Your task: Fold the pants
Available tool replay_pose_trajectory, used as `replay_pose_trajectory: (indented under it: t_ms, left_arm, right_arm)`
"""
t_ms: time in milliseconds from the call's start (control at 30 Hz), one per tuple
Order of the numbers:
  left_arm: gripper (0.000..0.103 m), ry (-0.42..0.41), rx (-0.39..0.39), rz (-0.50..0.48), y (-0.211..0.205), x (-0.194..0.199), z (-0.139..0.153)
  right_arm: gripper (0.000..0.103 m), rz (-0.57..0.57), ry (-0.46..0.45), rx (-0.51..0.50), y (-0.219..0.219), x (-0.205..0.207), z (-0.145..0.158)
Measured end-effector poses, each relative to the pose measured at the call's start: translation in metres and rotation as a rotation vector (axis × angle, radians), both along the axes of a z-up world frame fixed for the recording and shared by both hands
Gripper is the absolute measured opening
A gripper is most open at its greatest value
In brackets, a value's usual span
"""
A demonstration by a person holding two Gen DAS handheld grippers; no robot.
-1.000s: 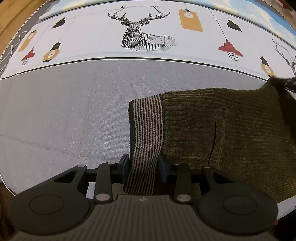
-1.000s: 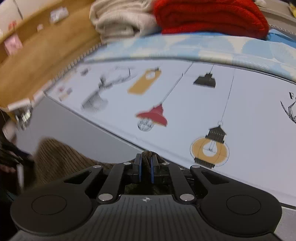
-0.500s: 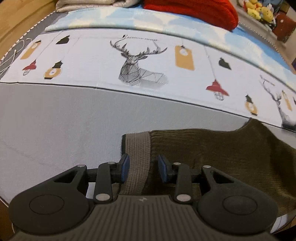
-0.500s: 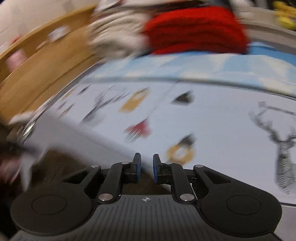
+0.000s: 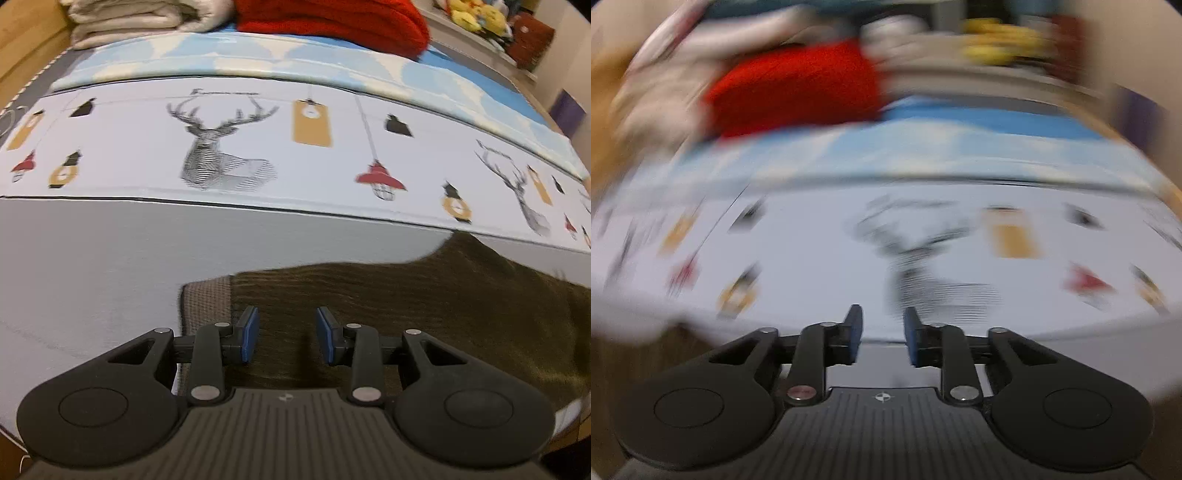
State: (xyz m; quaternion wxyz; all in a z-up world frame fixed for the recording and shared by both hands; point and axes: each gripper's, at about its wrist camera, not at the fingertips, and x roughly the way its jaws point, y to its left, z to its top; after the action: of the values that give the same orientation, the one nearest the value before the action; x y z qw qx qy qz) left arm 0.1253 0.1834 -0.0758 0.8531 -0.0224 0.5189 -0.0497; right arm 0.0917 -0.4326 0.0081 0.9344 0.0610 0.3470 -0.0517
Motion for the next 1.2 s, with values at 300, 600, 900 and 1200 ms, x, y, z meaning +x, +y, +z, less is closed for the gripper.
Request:
replay_pose_trajectory:
  t_ms: [300,600,900,1200]
  left_arm:
    - [0.011,0.197,0.304,-0.116,0.001,-0.014,-0.054]
    - [0.033,0.047,0.258,-0.09,-0.022,-0.029,-0.009]
    - [0.033,-0.061,0.173,-0.059,-0.062,-0.037,0.027]
    - [0.034,-0.05,0.23,-0.143,-0.088,-0.033,0.015]
  right_arm:
    - [0.047,-0.456,-0.081,0.109,-0.158,-0.155,0.009]
    - [0.049,-0.88,-0.022,0.441,-0.265,-0.28,-0.061]
    - [0.049,-0.949,0.071,0.635,-0.275,-0.266,-0.107]
    - [0.05,-0.938,0.117,0.578,-0.275,-0.257,-0.113]
